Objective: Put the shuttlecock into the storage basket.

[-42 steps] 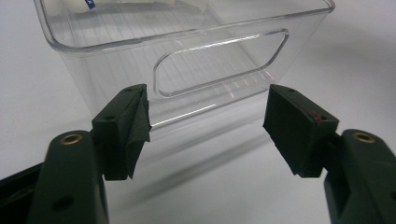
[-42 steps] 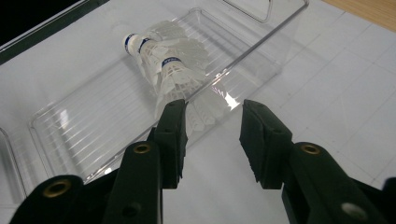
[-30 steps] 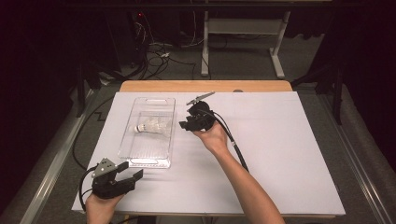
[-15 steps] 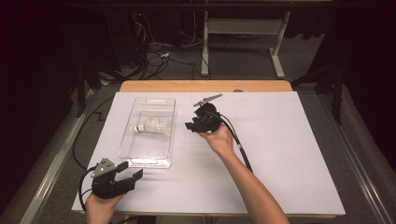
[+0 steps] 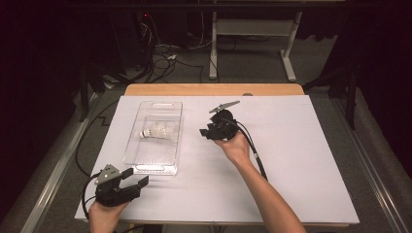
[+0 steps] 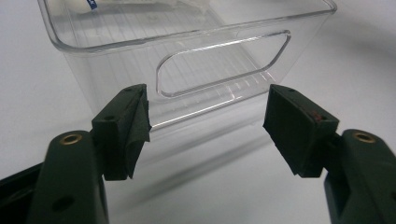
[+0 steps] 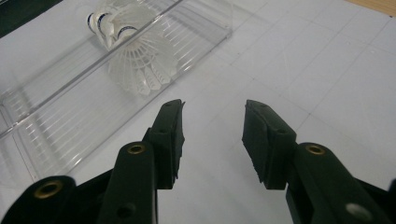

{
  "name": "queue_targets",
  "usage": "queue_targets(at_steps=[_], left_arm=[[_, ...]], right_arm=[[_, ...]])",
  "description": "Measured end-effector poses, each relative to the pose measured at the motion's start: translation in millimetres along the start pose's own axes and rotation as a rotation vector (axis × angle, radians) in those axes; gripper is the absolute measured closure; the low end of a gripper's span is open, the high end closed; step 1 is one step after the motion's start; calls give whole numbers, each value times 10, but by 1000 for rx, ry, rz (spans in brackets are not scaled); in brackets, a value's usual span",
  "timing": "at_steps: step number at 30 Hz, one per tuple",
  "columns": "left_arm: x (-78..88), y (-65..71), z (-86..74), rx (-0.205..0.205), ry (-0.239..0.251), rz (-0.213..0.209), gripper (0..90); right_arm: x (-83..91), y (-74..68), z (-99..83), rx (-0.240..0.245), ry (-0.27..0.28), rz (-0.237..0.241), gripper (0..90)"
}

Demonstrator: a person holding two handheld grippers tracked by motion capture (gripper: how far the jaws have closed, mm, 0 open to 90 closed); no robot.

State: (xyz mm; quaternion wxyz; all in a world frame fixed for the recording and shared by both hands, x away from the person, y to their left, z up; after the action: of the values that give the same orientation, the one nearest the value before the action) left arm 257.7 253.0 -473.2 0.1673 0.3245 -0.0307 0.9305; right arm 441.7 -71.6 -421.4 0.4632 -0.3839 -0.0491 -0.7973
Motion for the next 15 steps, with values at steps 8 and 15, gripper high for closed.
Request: queue_targets(at_steps=[8, 15], left_arm=[[1, -6, -1, 6, 3, -2, 321], [0, -6, 0, 6, 3, -1, 320]], right_arm=[[67, 52, -92, -7, 2, -12, 577], [110, 86, -158, -12, 12, -20, 566]])
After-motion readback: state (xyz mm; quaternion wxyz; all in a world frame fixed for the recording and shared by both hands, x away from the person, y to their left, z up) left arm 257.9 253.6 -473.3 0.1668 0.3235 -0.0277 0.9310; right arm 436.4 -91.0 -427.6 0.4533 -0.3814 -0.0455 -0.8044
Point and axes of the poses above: each handheld gripper's, and its own axes: x roughly backward along the jaws, z roughly out of its top, y roughly to its right, the point moved 1 cm from there along -x, roughly forward along the jaws, and after that the axes turned 13 degrees about z, right-handed, at the moved point
